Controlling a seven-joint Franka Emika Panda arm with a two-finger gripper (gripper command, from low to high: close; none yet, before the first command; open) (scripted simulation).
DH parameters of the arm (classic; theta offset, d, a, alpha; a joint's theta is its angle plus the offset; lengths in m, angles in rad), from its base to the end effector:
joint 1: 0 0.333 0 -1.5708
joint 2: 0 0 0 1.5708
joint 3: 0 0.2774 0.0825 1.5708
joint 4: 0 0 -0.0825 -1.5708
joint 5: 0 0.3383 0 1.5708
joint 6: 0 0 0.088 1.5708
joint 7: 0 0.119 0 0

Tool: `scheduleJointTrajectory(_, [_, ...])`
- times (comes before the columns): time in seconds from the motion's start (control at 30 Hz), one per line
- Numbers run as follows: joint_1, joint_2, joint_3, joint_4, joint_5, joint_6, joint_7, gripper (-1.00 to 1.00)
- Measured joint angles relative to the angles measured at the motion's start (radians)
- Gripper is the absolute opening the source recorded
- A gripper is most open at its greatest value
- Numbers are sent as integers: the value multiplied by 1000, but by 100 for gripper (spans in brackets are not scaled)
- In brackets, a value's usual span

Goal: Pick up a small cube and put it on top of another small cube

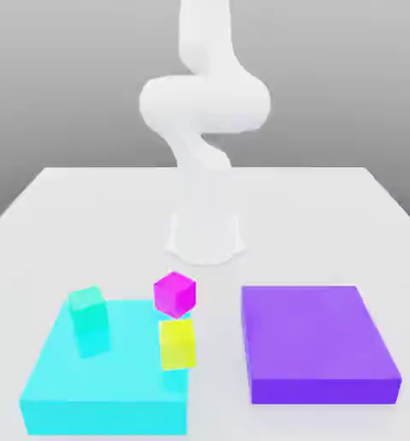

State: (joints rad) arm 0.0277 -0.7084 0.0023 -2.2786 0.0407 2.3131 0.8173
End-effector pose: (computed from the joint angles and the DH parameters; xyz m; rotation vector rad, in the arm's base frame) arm 0.3655 0.0124 0.6519 -2.4422 1.0370 -0.9209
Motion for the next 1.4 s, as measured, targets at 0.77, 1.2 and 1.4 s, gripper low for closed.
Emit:
scheduleJointTrajectory(0.77, [218,839,157,194,51,132,388,0])
scheduleJointTrajectory(1.2, [442,1295,91,301,-133,250,712,0])
scheduleJointTrajectory(1.4, [451,1360,83,317,-140,299,720,-100])
